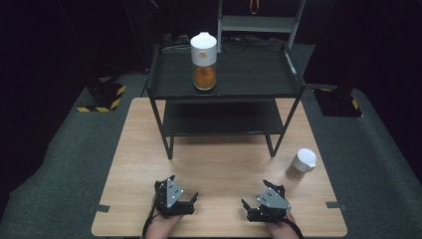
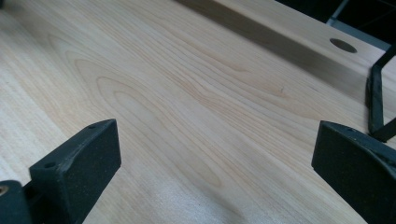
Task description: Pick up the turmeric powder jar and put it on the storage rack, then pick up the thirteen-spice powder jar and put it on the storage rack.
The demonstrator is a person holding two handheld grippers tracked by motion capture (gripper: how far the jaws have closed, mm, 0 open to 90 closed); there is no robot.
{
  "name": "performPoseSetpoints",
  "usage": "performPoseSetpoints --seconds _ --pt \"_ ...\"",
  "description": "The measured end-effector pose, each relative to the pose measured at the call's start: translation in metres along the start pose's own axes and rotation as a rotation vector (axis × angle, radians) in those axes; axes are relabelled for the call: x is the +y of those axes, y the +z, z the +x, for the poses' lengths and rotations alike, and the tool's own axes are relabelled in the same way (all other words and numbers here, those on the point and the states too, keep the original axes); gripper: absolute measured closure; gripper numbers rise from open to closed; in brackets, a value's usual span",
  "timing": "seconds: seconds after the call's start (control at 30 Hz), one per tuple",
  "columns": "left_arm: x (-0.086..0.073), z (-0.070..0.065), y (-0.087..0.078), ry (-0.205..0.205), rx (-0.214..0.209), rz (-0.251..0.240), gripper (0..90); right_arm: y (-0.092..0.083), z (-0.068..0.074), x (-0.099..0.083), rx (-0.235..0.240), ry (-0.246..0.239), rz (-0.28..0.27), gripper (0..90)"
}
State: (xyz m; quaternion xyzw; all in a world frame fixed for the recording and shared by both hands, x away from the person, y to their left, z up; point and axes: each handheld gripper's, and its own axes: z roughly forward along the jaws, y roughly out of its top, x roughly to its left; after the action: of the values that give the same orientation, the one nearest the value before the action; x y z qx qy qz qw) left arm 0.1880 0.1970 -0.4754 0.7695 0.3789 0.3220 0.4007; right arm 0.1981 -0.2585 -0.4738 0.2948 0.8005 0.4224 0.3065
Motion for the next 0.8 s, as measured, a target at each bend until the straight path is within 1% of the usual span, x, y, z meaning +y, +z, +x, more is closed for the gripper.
performPoseSetpoints --seconds 0.03,0.07,0.13,0.27,0.3,0.37,0.4,0.53,0.6,0.8 --pt "0.001 -0.002 0.0 0.018 0.002 0.006 0.3 0.0 0.0 -0.001 0.002 -0.004 -0.003 0.0" --pt "0.002 -0.003 0.001 0.028 0.002 0.011 0.4 -0.001 0.0 -0.001 0.004 -0.011 -0.007 0.0" --pt "0.004 -0.004 0.002 0.041 0.0 0.022 0.5 -0.001 0.0 -0.002 0.007 -0.009 -0.013 0.0" --pt "0.005 -0.005 0.003 0.048 0.003 0.027 0.5 -0.003 -0.003 -0.005 0.017 0.004 -0.028 0.0" --pt "0.005 -0.006 0.003 0.045 0.01 0.025 0.5 -0.003 -0.003 -0.005 0.016 0.006 -0.028 0.0" --pt "0.005 -0.006 0.003 0.053 0.007 0.024 0.5 -0.005 -0.004 -0.006 0.013 0.005 -0.034 0.0" --pt "0.005 -0.006 0.003 0.056 0.006 0.024 0.5 -0.006 -0.005 -0.007 0.011 0.005 -0.043 0.0" --pt "0.005 -0.007 0.003 0.064 0.01 0.023 0.5 -0.012 -0.009 -0.008 0.001 0.031 -0.078 0.0" --pt "0.005 -0.008 0.003 0.066 0.01 0.026 0.5 -0.015 -0.012 -0.008 0.004 0.045 -0.094 0.0" --pt "0.005 -0.009 0.003 0.08 0.01 0.024 0.5 -0.019 -0.016 -0.012 0.0 0.043 -0.141 0.0"
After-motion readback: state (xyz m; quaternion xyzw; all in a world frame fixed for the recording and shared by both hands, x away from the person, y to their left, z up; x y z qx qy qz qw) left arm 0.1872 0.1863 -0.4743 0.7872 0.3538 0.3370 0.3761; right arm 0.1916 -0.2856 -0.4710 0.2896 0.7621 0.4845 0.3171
